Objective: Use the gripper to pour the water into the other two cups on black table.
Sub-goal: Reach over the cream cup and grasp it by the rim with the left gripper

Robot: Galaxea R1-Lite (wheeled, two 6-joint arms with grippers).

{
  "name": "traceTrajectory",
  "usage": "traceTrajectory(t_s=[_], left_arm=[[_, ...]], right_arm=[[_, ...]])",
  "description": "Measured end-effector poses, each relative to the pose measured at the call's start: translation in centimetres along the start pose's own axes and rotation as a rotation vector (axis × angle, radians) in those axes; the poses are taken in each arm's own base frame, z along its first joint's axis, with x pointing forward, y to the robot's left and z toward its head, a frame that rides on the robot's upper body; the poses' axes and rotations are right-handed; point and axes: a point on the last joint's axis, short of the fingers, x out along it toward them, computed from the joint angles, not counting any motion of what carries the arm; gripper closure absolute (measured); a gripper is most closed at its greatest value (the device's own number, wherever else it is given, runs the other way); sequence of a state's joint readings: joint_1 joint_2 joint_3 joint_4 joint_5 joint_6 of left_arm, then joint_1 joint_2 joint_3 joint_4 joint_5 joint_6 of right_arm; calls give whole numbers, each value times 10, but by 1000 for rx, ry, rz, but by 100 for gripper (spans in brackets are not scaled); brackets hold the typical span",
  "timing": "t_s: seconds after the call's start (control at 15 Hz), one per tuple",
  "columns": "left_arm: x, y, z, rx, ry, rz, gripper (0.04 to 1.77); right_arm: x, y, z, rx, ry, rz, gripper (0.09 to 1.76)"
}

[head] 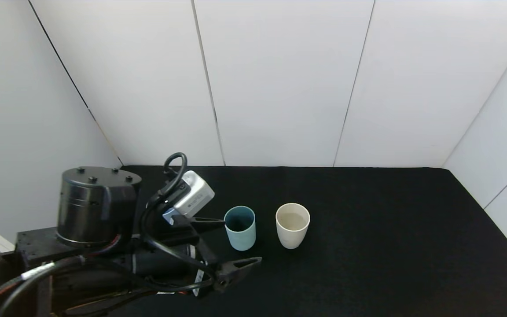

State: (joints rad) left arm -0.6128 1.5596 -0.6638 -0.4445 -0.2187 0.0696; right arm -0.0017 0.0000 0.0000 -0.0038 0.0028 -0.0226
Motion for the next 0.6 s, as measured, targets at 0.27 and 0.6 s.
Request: traceTrajectory(t_s=[0.27,0.6], left_arm=[[41,-9,-20,20,44,-23,9],[81,-11,-34,40,21,14,9]], right_arm=[[0,0,0,0,0,0,14],[0,0,0,0,0,0,14]])
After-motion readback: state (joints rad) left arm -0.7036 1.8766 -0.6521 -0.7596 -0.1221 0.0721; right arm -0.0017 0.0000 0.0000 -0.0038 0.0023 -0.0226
